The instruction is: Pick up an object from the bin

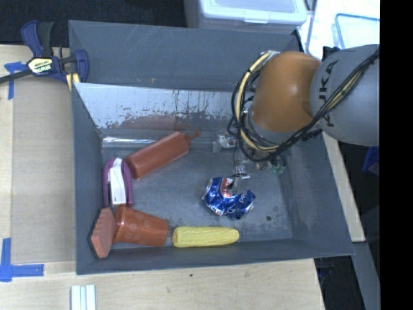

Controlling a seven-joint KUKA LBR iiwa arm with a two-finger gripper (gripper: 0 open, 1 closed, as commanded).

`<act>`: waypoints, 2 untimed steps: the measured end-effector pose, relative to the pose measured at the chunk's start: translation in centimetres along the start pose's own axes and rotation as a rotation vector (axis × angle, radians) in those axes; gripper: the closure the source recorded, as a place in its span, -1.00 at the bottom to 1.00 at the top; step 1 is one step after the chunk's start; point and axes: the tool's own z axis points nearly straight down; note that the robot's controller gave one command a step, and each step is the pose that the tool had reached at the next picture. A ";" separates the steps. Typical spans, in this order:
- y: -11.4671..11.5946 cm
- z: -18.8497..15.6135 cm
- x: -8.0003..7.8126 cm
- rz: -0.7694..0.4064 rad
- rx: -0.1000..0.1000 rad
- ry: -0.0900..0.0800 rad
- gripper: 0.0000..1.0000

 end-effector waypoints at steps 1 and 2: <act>1.5 4.0 3.3 0.137 0.004 -0.008 -1.00; -1.3 4.7 0.9 -0.135 0.004 -0.012 1.00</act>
Offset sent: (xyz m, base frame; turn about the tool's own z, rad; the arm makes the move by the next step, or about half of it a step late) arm -0.0100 -0.0138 -0.0513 -0.1373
